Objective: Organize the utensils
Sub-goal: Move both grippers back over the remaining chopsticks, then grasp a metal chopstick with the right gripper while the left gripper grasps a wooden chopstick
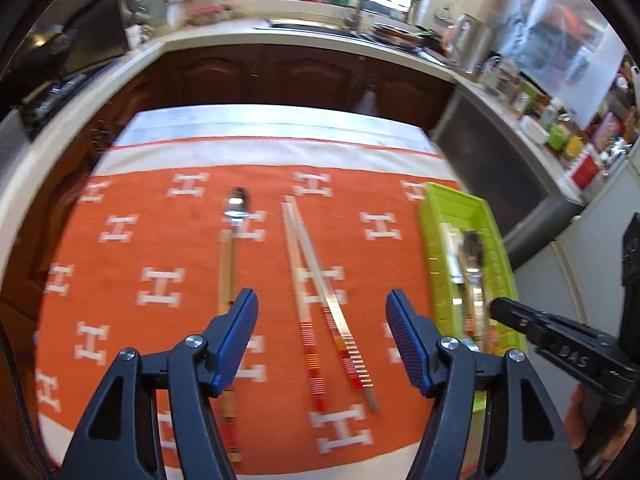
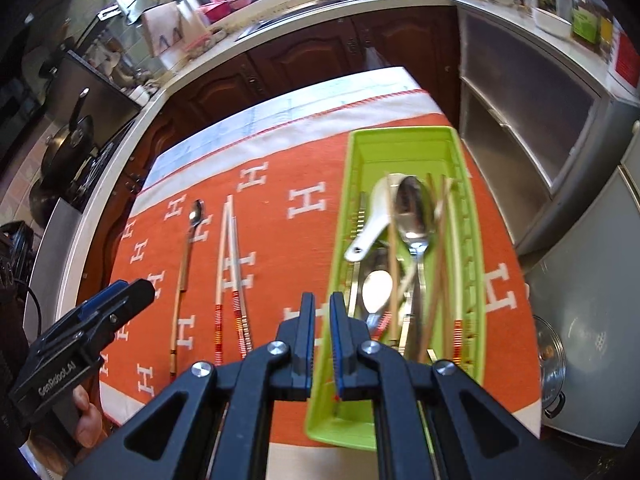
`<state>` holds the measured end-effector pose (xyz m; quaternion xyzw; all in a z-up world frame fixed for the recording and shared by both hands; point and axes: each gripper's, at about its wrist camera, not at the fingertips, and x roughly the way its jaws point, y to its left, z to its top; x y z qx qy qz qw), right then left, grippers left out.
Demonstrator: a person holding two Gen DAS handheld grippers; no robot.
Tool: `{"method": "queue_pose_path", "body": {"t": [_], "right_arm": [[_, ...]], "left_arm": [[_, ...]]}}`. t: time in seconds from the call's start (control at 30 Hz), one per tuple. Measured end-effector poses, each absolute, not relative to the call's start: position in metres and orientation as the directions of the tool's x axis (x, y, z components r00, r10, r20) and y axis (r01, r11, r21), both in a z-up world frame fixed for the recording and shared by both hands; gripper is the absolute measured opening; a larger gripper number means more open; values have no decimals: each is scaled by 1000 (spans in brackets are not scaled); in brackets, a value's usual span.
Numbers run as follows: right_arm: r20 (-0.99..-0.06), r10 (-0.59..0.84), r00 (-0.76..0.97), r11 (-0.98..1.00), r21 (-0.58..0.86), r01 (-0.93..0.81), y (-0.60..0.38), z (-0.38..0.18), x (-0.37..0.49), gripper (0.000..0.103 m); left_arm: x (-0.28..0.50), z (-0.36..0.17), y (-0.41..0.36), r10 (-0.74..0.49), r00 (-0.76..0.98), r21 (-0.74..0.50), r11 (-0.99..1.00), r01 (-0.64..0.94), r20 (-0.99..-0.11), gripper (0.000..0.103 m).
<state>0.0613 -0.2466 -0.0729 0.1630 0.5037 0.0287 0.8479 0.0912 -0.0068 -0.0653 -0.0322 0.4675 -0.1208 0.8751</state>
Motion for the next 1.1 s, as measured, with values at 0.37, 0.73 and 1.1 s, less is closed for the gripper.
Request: {"method": "queue_pose_path", "body": {"t": [0.37,0.73,1.1], "right_arm": [[-861,272,430,954,299,-6,-179,-86,76,8],[-875,323,360,946,313,-88,-129,-118,89,8],[-893,283,350,957,289,-35,-141,-141,101,8]], "left_arm": [[88,-95,71,-125,535,-129,991,30,-835,67],[92,-145,113,-202,452,-236,972,-20,-869,67],[100,-176,57,-152,401,-134,988,72,-903,62]]}}
